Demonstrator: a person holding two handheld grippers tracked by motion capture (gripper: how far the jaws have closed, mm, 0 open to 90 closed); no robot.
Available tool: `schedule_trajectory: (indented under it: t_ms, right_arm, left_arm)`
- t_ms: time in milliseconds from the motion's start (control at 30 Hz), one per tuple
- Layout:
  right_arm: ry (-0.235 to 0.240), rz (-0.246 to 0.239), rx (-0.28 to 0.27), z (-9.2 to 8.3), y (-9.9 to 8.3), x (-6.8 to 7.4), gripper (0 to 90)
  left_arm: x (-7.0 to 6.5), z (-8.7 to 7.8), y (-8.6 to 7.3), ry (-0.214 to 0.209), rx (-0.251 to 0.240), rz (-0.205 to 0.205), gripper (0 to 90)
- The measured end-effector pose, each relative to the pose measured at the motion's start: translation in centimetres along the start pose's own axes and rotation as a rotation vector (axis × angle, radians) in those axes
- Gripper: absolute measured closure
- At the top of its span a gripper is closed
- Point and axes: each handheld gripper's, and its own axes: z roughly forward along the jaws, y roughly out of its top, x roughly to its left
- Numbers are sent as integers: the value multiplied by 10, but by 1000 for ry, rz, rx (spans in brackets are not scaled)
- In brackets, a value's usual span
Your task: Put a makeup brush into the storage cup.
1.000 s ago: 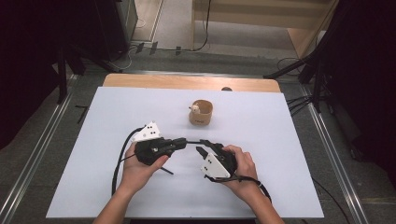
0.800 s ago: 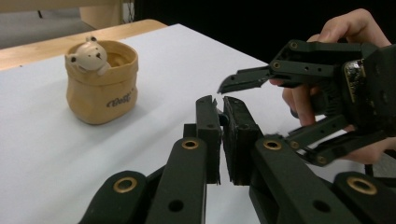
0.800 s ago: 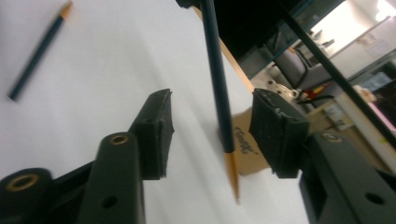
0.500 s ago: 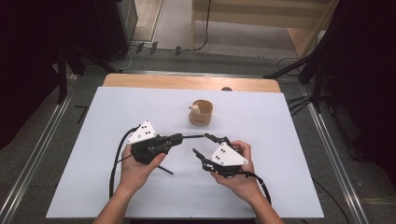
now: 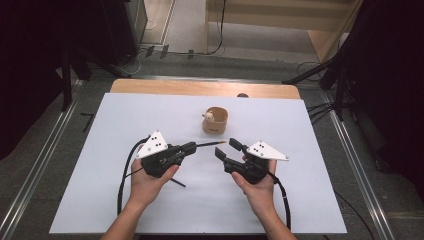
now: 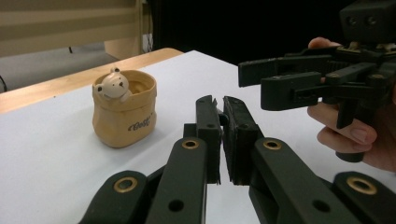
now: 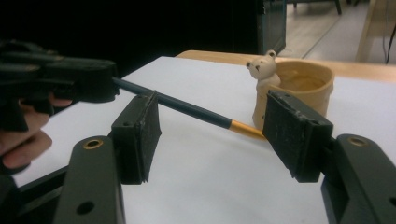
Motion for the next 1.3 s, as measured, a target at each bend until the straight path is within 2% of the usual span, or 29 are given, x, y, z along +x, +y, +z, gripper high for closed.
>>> schedule_trajectory:
  t_ms: [100,133,167,200,233,333,367,400,433,467,500,533,567,600,633,667,700,800,833,867,900,933,1067,1133,1167,1300]
  right_arm:
    - [-6,102,0,0,-2,-4,324]
    - [1,176,1,0,-4,-5,296]
    - [1,176,1,0,-4,-5,296]
    - [11,249,1,0,-6,-7,266]
    - [11,249,1,0,-6,-7,266]
    - [25,354,-2,0,-7,-7,222]
    - [33,425,-5,-1,-8,-9,187]
    - [43,464,-3,-2,-9,-9,174]
    - [48,492,-5,-1,-9,-10,153]
    - [48,492,-5,-1,-9,-10,153]
    - [60,527,-1,-1,-10,-10,148]
    - [63,582,0,-1,-11,-12,68]
    - [70,610,8,-1,-11,-13,33]
    - [70,610,8,-1,-11,-13,33]
    - [76,635,13,0,-11,-14,8]
    - [77,688,7,-1,-12,-15,0]
    - [77,688,7,-1,-12,-15,0]
    - [109,748,4,0,-12,-17,0]
    - [122,786,11,1,-13,-19,0]
    - [122,786,11,1,-13,-19,0]
    - [130,821,18,3,-14,-21,11]
    - [130,821,18,3,-14,-21,11]
    - [121,862,21,5,-17,-23,156]
    - [127,876,16,6,-18,-23,187]
    - [134,898,17,7,-19,-24,231]
    - [136,917,13,7,-18,-25,293]
  left_arm:
    - [-1,1,-1,6,-16,-2,869]
    - [-1,1,-1,8,-24,-3,869]
    - [-2,1,-2,9,-32,-2,869]
    - [-2,1,-2,14,-40,0,869]
    - [-2,1,-3,17,-46,0,869]
    - [-4,2,-4,23,-68,6,869]
    - [-4,2,-5,24,-75,9,870]
    - [-6,4,-6,24,-82,11,869]
    - [-6,4,-6,24,-82,11,869]
    - [-7,4,-6,24,-84,14,869]
    - [-9,5,-7,24,-90,18,869]
    - [-10,6,-7,22,-91,20,869]
    - [-11,7,-8,18,-95,20,869]
    - [-12,7,-8,17,-97,24,869]
    - [-13,8,-9,19,-102,25,869]
    - [-14,9,-9,14,-103,27,869]
    - [-15,9,-9,12,-103,29,869]
    - [-16,11,-10,4,-109,30,869]
    - [-17,12,-11,3,-110,32,869]
    - [-18,12,-11,3,-109,32,869]
    - [-18,13,-11,0,-107,36,869]
    - [-19,14,-12,1,-109,38,869]
    - [-22,17,-14,-8,-108,41,869]
    - [-23,18,-15,-10,-103,46,869]
    - [-23,19,-15,-13,-103,48,869]
    - [-26,21,-16,-17,-100,53,869]
